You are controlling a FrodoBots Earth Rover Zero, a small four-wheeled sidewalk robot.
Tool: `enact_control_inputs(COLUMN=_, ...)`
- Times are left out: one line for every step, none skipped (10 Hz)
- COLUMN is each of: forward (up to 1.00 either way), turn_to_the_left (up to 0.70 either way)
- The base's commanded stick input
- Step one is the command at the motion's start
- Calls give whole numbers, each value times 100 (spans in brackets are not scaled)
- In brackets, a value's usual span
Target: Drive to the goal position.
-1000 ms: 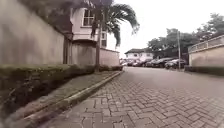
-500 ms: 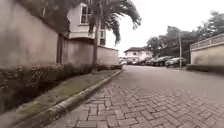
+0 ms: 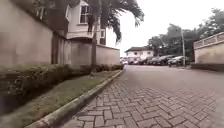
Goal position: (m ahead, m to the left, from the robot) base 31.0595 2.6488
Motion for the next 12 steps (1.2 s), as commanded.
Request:
enact_control_inputs(forward=70, turn_to_the_left=-27)
enact_control_inputs(forward=70, turn_to_the_left=-5)
enact_control_inputs(forward=70, turn_to_the_left=0)
enact_control_inputs(forward=70, turn_to_the_left=0)
enact_control_inputs(forward=70, turn_to_the_left=0)
enact_control_inputs(forward=70, turn_to_the_left=0)
enact_control_inputs(forward=70, turn_to_the_left=0)
enact_control_inputs(forward=70, turn_to_the_left=0)
enact_control_inputs(forward=70, turn_to_the_left=0)
enact_control_inputs(forward=70, turn_to_the_left=0)
enact_control_inputs(forward=70, turn_to_the_left=0)
enact_control_inputs(forward=70, turn_to_the_left=-13)
